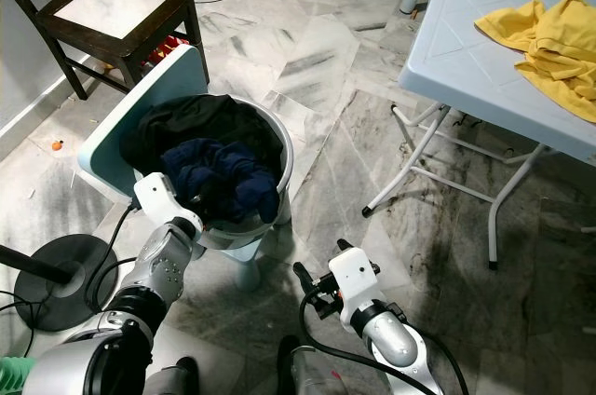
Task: Hang hanger
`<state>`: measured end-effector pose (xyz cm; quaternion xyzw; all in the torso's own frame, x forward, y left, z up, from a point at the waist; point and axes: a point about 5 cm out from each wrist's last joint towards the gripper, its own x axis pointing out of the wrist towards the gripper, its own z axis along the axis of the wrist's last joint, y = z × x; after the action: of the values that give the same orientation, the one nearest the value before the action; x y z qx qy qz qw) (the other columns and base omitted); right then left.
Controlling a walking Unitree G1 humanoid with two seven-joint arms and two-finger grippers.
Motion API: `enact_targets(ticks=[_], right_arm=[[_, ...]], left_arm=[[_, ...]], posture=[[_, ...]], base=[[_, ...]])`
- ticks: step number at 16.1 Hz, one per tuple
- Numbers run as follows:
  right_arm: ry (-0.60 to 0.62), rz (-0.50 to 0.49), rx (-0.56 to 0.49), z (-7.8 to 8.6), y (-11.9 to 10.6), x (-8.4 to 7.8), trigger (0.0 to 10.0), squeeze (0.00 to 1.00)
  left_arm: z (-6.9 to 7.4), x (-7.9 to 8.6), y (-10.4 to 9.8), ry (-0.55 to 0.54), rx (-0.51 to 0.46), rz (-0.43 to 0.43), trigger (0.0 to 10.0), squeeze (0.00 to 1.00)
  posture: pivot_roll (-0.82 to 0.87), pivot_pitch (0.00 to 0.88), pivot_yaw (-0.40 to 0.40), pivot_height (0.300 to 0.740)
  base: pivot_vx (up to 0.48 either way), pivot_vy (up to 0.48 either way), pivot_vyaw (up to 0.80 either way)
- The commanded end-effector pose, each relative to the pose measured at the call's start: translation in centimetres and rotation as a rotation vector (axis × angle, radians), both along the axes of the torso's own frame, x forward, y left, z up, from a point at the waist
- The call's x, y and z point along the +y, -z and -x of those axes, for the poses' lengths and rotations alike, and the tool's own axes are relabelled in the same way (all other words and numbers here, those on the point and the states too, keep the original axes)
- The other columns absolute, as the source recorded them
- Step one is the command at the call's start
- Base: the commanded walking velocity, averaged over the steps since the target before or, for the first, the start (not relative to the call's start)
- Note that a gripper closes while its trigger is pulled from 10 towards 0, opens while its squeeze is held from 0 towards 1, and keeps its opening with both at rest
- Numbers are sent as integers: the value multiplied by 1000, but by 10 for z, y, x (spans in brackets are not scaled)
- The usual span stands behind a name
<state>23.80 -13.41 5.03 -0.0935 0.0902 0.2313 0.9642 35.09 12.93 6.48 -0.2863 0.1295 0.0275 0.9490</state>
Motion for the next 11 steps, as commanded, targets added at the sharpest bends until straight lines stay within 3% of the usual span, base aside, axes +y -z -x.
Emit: enact_targets(ticks=[1, 11], right_arm=[[12, 10, 17, 4, 4, -3, 10000, 0], [18, 12, 15, 3, 5, -4, 10000, 0]], left_arm=[[2, -4, 4, 10, 24, 13, 0, 0], [1, 0, 4, -2, 24, 10, 0, 0]], posture=[[-149, 259, -113, 740], [-152, 256, -110, 740]], base=[[0, 0, 0], [0, 0, 0]])
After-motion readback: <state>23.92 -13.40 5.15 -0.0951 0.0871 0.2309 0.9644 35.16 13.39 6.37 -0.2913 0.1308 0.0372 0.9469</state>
